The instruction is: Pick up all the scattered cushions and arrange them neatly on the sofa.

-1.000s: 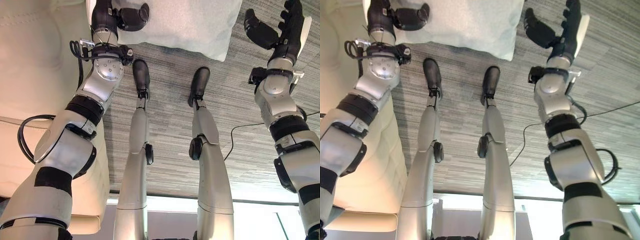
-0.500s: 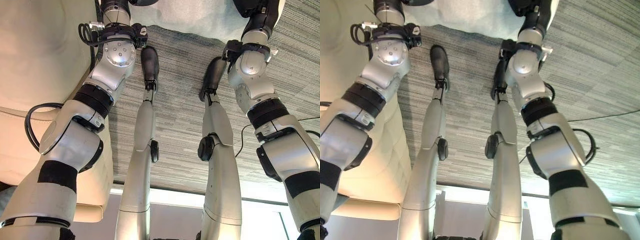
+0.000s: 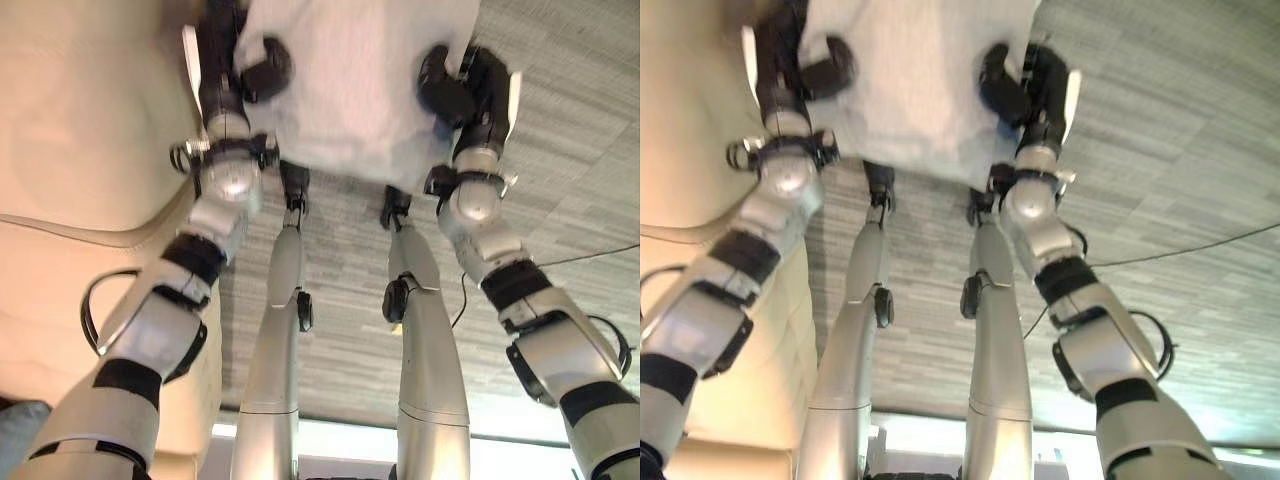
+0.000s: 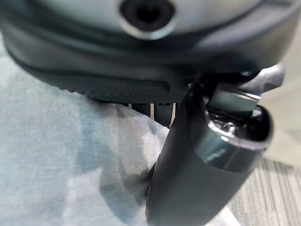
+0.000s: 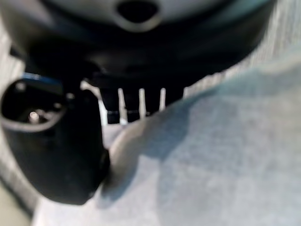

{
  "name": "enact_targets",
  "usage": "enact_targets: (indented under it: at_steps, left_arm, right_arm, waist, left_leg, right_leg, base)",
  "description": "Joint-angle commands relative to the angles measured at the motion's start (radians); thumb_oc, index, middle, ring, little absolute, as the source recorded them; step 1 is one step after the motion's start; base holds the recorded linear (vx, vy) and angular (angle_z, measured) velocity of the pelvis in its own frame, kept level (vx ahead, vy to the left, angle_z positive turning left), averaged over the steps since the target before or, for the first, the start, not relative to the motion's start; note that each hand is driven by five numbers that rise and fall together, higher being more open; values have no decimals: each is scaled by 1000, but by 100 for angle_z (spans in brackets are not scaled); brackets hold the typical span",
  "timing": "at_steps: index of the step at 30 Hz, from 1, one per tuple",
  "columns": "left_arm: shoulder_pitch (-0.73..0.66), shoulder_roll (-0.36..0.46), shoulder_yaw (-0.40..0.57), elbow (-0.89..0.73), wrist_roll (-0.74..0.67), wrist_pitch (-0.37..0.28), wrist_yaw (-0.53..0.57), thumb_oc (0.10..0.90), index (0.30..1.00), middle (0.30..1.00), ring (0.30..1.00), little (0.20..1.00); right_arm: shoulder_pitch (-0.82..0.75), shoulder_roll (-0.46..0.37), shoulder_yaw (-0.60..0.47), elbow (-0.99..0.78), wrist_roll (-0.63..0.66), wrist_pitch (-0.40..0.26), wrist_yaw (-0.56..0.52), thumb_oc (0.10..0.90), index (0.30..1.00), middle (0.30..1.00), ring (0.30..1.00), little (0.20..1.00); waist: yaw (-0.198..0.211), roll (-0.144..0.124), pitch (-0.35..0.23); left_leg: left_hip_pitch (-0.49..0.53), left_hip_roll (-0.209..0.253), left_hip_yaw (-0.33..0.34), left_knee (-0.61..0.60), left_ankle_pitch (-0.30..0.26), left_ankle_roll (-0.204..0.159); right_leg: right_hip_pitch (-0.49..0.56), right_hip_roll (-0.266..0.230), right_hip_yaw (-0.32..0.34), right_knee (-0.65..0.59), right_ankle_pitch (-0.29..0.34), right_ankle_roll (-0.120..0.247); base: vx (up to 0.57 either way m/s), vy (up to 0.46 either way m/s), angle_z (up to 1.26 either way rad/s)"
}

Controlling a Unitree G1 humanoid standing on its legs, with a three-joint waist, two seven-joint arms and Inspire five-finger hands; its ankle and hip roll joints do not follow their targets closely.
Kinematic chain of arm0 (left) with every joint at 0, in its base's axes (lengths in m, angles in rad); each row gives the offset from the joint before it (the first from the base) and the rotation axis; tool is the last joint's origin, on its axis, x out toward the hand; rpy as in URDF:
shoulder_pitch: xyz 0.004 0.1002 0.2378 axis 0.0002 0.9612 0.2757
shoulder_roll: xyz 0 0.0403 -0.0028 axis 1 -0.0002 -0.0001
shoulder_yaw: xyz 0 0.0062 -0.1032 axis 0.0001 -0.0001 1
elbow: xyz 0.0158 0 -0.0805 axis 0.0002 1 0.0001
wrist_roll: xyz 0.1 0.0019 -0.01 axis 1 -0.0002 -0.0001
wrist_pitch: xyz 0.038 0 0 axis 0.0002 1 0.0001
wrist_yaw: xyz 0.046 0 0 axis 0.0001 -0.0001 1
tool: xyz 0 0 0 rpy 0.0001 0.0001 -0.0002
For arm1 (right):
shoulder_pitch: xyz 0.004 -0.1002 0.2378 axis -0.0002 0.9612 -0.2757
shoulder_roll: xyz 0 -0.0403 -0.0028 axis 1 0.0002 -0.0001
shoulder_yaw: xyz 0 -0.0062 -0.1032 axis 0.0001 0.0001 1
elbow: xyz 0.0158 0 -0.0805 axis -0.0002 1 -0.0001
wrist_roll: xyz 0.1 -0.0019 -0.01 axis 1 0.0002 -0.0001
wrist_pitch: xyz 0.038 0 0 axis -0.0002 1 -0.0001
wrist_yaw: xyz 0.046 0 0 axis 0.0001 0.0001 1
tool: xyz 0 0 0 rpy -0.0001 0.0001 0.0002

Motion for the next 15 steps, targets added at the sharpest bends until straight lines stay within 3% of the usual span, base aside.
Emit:
enact_targets:
  at_steps: [1,3,4,12,15]
  left_arm:
    - [-1,-190,-35,-257,131,-93,-74,400,300,300,300,300]
    - [61,-204,-25,-305,166,-88,-78,400,300,300,300,300]
    - [82,-210,-19,-330,180,-87,-79,400,300,300,300,300]
    - [384,-187,15,-553,230,-105,-140,400,300,300,300,300]
    - [530,-177,25,-617,197,-120,-184,400,300,300,300,300]
  right_arm:
    - [-24,163,43,-298,-149,-96,111,400,300,300,300,300]
    - [31,172,28,-346,-163,-93,124,400,300,300,300,300]
    - [49,172,15,-356,-166,-95,135,400,300,300,300,300]
    - [339,158,-24,-560,-206,-96,226,400,300,300,300,300]
    - [488,143,-42,-628,-216,-94,266,400,300,300,300,300]
  waist:
    - [-30,2,-12]
    - [-28,-2,-12]
    - [-23,-4,-12]
    - [27,-15,-12]
    - [51,-4,-56]
  left_leg:
    - [107,30,-18,193,-273,-77]
    - [189,32,-24,162,-262,-83]
    - [202,32,-24,152,-230,-82]
    - [626,46,-51,59,-221,-105]
    - [741,50,-65,23,-211,-113]
  right_leg:
    - [248,-4,-19,-101,-63,93]
    - [324,-5,-34,-111,-66,88]
    - [338,-6,-51,-120,-41,79]
    - [791,3,-129,-224,-76,60]
    - [927,10,-171,-262,-92,58]
  base:
    - [-126,-108,3]
    - [-123,-92,5]
    - [-147,-95,9]
    - [-45,-110,9]
    - [42,-132,17]
